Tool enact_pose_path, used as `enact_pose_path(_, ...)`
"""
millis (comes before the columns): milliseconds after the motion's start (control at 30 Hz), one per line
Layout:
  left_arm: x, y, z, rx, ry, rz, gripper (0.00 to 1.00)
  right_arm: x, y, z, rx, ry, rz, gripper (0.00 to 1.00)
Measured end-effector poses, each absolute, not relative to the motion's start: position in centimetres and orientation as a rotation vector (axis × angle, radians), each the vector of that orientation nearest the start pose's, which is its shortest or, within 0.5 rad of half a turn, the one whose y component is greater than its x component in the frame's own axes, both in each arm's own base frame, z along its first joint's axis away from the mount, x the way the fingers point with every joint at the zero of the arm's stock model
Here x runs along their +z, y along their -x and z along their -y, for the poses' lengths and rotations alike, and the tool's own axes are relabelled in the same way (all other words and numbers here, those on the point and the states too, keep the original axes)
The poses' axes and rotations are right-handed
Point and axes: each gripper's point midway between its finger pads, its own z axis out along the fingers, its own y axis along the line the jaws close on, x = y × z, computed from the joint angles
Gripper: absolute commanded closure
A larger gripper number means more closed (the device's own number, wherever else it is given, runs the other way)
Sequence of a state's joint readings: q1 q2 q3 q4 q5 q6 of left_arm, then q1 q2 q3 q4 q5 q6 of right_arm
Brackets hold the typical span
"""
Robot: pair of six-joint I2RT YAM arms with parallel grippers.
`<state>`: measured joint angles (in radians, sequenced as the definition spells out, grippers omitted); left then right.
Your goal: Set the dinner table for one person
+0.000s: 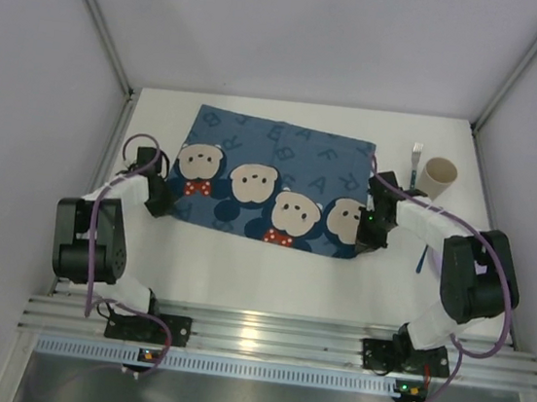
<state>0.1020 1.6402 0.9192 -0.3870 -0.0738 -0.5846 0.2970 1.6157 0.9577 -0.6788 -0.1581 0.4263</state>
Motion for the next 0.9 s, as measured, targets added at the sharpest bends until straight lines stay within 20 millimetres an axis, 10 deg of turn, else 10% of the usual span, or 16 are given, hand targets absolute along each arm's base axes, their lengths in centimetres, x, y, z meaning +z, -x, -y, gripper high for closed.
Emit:
enact_pose_path(267, 2.1, -23.5, 0.4, -0.109, 1.045, -2.605, 1.0, 4.2, -23.6, -10.5, 0.205, -0.194, -2.991, 1.0)
enact_pose_path(633, 5.4, -21.5, 4.2, -0.276, 1.061, -2.57, 0.98, 4.7, -19.3, -8.3, 0.097, -0.298, -3.039, 0.97)
enact_pose_path(733, 5.3, -20.2, 4.2, -0.266, 1.079, -2.588, 0.82, 4.7, -18.6, -7.8, 0.064, -0.326, -3.042, 0.49)
enact_pose_path(767, 5.3, -19.7, 4.2, -0.262, 1.09, -2.594, 0.63, 4.6, -18.4, -7.6, 0.054, -0.331, -3.043, 0.23)
enact_pose_path(900, 6.0, -18.2, 4.3, -0.259, 1.113, -2.601, 0.02, 4.6, -18.0, -7.1, 0.021, -0.338, -3.051, 0.0)
